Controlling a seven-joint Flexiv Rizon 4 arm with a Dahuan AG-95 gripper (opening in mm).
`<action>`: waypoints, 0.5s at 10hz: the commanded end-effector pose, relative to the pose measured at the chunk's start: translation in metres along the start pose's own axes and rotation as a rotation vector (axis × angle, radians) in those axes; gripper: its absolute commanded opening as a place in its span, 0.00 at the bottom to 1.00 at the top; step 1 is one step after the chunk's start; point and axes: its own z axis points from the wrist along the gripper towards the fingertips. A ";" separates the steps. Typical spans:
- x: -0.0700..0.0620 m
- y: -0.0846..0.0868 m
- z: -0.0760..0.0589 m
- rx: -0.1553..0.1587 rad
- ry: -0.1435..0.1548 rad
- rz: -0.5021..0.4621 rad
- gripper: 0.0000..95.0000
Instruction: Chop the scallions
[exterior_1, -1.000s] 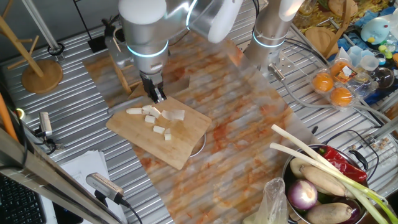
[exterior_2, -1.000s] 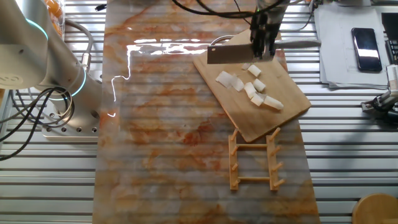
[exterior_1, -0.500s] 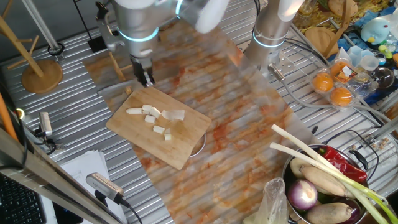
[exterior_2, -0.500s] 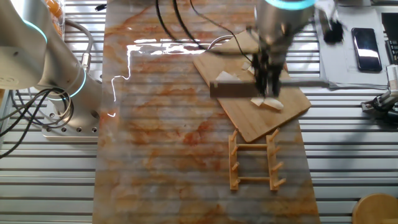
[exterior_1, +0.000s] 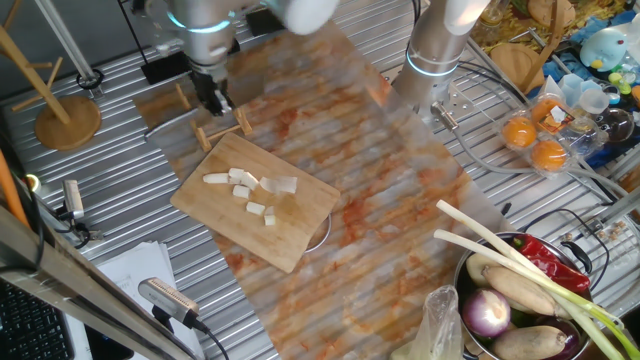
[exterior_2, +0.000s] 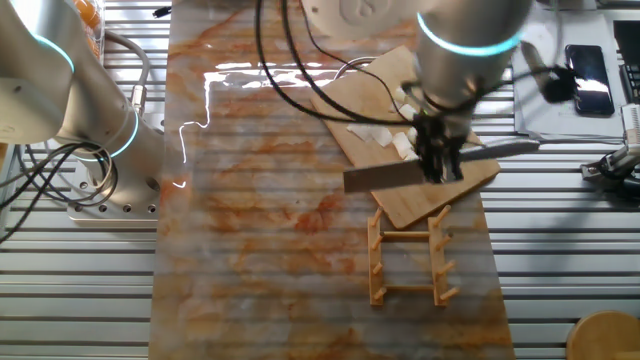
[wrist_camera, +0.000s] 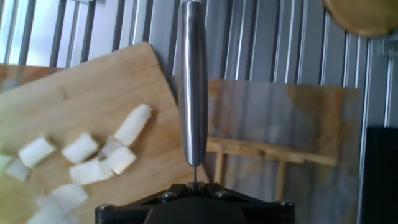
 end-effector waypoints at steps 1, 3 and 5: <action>-0.005 -0.010 0.000 0.009 -0.002 0.033 0.00; -0.009 -0.017 0.005 0.009 -0.003 0.059 0.00; -0.005 -0.026 0.011 0.009 0.008 0.077 0.00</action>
